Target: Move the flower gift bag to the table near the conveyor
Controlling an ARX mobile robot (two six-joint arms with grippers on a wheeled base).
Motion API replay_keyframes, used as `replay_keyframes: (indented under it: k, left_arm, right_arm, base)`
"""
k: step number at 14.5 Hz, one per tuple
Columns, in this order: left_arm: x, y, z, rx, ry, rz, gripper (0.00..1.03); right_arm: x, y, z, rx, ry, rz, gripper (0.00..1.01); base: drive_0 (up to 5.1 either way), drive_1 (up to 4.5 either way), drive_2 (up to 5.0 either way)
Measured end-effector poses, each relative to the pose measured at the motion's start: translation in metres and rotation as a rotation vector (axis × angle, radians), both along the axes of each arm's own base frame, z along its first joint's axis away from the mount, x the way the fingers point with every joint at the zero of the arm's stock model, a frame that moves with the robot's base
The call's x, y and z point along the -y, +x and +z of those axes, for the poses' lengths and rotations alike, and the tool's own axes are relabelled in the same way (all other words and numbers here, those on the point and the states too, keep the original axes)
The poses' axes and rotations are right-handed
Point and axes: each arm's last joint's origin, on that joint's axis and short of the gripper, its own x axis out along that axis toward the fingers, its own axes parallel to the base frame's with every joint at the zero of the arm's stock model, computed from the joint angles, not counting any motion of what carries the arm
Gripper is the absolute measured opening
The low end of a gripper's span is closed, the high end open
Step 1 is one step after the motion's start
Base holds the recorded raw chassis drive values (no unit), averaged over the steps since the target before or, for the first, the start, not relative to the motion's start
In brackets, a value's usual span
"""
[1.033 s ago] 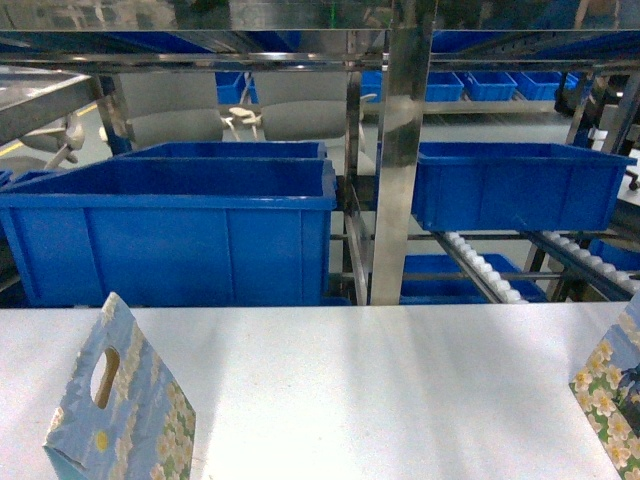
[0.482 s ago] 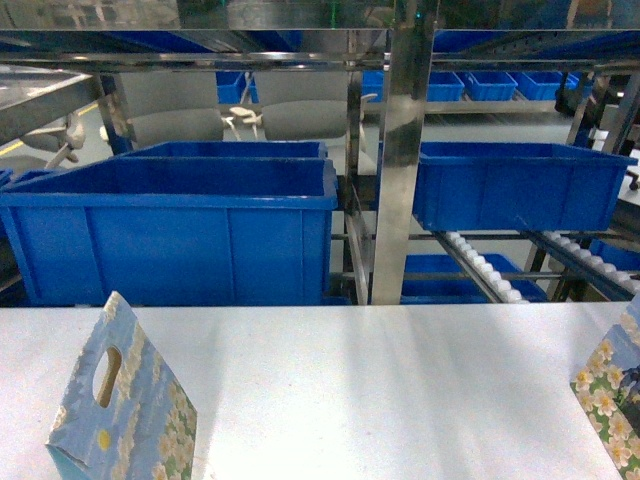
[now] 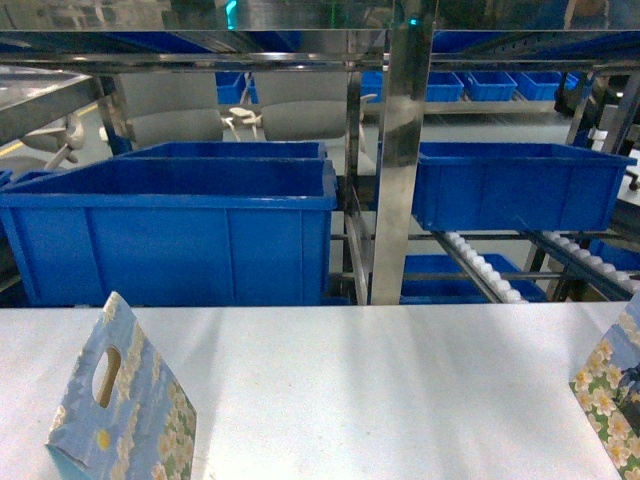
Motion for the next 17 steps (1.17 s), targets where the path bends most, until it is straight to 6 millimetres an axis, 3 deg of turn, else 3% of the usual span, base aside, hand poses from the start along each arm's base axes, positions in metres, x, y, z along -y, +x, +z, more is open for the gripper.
replay_keyframes:
  k: [4, 15, 16, 17]
  left_arm:
    - [0.0, -0.005, 0.0, 0.0, -0.001, 0.0, 0.02]
    - [0.0, -0.019, -0.004, -0.017, -0.001, 0.0, 0.02]
    - [0.0, -0.019, -0.004, -0.017, -0.001, 0.001, 0.07]
    - [0.0, -0.019, -0.004, -0.017, -0.001, 0.0, 0.47]
  right_arm:
    - [0.0, 0.0, -0.011, -0.002, 0.0, 0.001, 0.02]
    - [0.0, -0.001, -0.01, 0.007, 0.0, 0.001, 0.02]
    - [0.0, -0.001, -0.01, 0.007, 0.0, 0.001, 0.06]
    - [0.0, -0.001, -0.01, 0.007, 0.0, 0.001, 0.47]
  base:
    - [0.0, 0.0, 0.0]
    - [0.0, 0.0, 0.0]
    - [0.0, 0.0, 0.0]
    - [0.0, 0.0, 0.0]
